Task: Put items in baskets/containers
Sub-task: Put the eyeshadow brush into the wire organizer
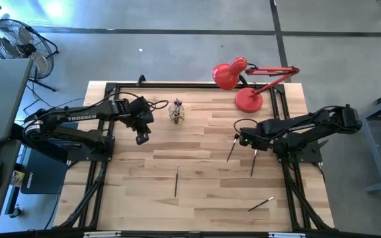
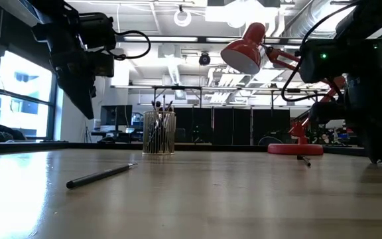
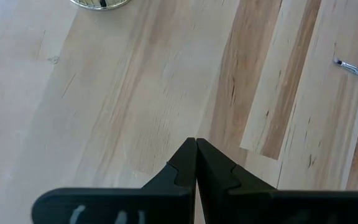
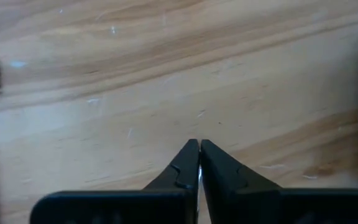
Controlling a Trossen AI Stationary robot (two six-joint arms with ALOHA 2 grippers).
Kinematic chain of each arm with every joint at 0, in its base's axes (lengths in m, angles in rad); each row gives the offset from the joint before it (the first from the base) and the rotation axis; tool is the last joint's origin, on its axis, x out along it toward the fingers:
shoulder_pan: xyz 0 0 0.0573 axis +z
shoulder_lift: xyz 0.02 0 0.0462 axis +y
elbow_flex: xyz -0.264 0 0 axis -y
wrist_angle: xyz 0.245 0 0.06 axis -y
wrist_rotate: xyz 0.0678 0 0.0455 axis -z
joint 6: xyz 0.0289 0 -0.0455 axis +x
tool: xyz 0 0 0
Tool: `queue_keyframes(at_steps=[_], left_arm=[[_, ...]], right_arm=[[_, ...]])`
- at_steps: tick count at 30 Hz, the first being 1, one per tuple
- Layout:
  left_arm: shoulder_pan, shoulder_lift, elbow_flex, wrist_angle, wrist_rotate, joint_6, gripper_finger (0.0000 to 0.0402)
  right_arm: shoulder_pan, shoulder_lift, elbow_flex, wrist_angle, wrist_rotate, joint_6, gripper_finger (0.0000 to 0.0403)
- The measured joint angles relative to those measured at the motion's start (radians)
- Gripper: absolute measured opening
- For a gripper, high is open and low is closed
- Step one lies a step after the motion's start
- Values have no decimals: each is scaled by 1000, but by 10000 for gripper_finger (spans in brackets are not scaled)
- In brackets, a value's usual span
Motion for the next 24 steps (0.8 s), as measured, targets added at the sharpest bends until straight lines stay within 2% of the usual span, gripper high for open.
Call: queue_keyframes(at_steps=[10,15,24], left_arm=[[0,0,0,0,0,-22,0],[0,0,0,0,0,-23,0],[0,0,0,0,2,-41,0]], right_arm=[[1,-2,15,4,1,-78,2],[1,-25,56,27,41,-116,1],[52,-79,190,-9,210,-189,1]])
